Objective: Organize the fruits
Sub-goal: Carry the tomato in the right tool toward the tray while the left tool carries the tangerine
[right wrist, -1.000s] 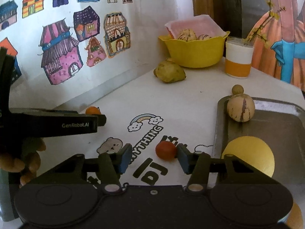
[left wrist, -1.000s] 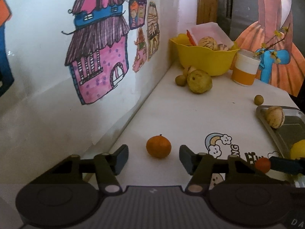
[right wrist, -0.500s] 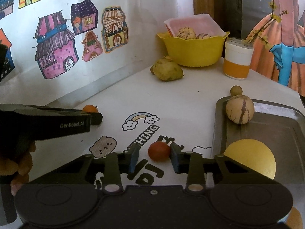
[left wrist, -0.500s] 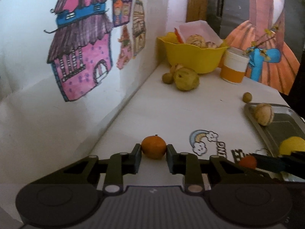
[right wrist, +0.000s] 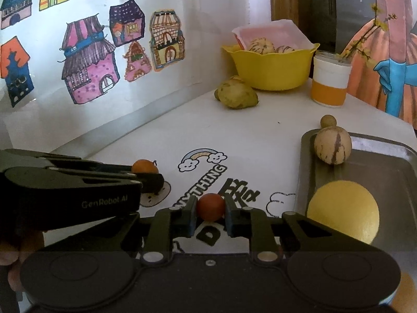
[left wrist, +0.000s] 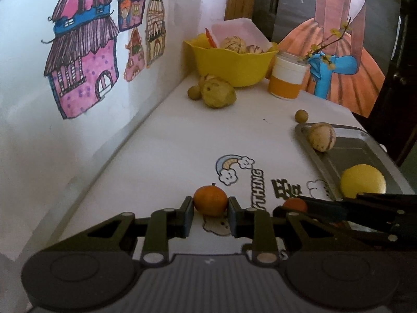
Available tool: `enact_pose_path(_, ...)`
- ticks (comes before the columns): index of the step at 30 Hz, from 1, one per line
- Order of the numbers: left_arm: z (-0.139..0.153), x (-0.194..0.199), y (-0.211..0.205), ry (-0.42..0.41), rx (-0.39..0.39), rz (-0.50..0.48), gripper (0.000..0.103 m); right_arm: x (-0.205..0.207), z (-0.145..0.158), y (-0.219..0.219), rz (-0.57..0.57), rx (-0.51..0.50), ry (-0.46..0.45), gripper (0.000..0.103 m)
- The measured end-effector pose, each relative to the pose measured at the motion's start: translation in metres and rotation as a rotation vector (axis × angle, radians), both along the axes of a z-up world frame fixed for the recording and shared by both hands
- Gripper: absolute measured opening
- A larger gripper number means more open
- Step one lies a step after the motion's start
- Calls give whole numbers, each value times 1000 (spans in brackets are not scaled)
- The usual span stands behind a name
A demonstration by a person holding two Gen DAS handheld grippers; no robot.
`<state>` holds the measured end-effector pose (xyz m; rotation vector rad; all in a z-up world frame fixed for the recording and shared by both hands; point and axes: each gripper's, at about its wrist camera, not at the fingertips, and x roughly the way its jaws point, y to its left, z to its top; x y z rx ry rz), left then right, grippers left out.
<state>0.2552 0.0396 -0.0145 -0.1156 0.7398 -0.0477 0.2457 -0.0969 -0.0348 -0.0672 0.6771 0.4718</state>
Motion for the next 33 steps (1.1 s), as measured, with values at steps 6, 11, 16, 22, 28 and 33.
enact_pose_path(6,4,-10,-3,12,-29,1,30,-14,4,-11,1,20,-8,22)
enact_pose_path(11,13,-18,-11,-5,-29,-4,30,-31,14,-21,-3,43,-45,22)
enact_pose_path(16,25,-24,-25,-24,-33,-16,30,-49,31,-38,-13,80,-93,22)
enact_pose_path(22,38,-31,-52,-56,-51,-61,30,-69,54,-79,-81,137,-155,23)
enact_pose_path(28,36,-36,-88,-54,-83,-133,30,-86,60,-127,-177,119,-191,23)
enact_pose_path(33,27,-43,-114,-38,-111,-168,30,-92,48,-164,-268,103,-168,23)
